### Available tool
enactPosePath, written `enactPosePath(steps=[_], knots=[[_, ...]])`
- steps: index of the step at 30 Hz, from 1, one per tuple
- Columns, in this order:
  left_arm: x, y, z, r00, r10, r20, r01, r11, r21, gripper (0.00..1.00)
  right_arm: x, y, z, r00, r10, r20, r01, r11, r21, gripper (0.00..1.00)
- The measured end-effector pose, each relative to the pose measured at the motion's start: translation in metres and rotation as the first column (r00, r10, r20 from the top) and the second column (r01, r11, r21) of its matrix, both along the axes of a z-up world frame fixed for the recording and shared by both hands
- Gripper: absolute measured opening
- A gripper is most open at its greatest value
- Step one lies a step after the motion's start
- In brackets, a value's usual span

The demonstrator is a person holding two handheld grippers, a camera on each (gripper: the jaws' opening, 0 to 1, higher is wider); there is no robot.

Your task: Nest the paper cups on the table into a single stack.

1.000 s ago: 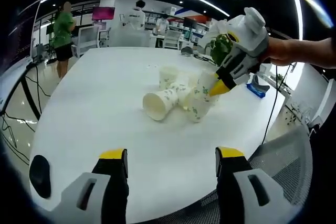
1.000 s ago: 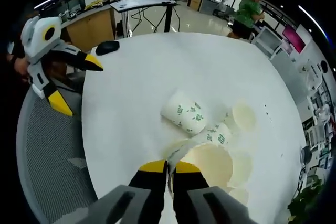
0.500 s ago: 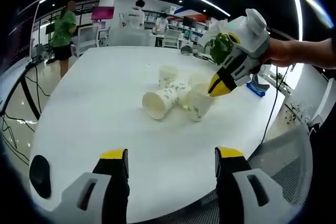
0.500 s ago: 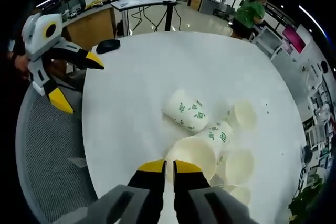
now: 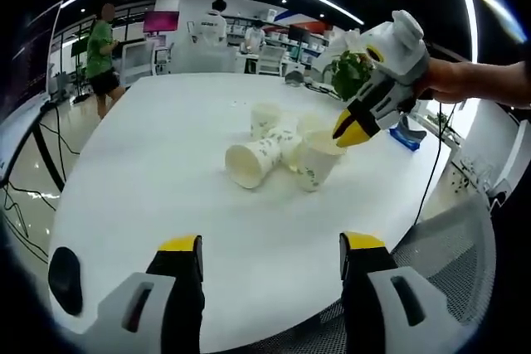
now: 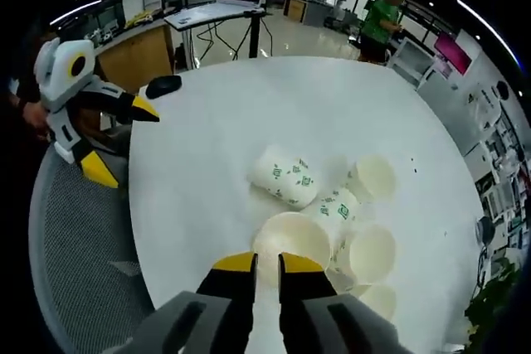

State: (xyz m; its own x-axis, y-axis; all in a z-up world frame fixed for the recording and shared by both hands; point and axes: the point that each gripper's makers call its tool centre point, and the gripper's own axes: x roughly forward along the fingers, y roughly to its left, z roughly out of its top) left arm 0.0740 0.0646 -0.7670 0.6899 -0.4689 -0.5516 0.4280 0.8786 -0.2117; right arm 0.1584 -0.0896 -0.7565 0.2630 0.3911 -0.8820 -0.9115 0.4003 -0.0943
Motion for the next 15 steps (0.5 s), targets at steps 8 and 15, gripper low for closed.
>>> enactPosePath(steps=[8, 15], knots=[[-0.001, -0.001, 0.001, 1.0, -0.002, -0.001, 0.002, 1.0, 0.001, 0.66, 0.005, -0.006, 0.008, 0.998, -0.062, 0.004, 0.061, 0.997, 0.047, 0.14], [-0.001, -0.001, 0.003, 1.0, -0.001, 0.0, 0.001, 1.0, 0.002, 0.66, 0.01, -0.017, 0.016, 0.994, -0.106, 0.02, 0.103, 0.991, 0.088, 0.23]])
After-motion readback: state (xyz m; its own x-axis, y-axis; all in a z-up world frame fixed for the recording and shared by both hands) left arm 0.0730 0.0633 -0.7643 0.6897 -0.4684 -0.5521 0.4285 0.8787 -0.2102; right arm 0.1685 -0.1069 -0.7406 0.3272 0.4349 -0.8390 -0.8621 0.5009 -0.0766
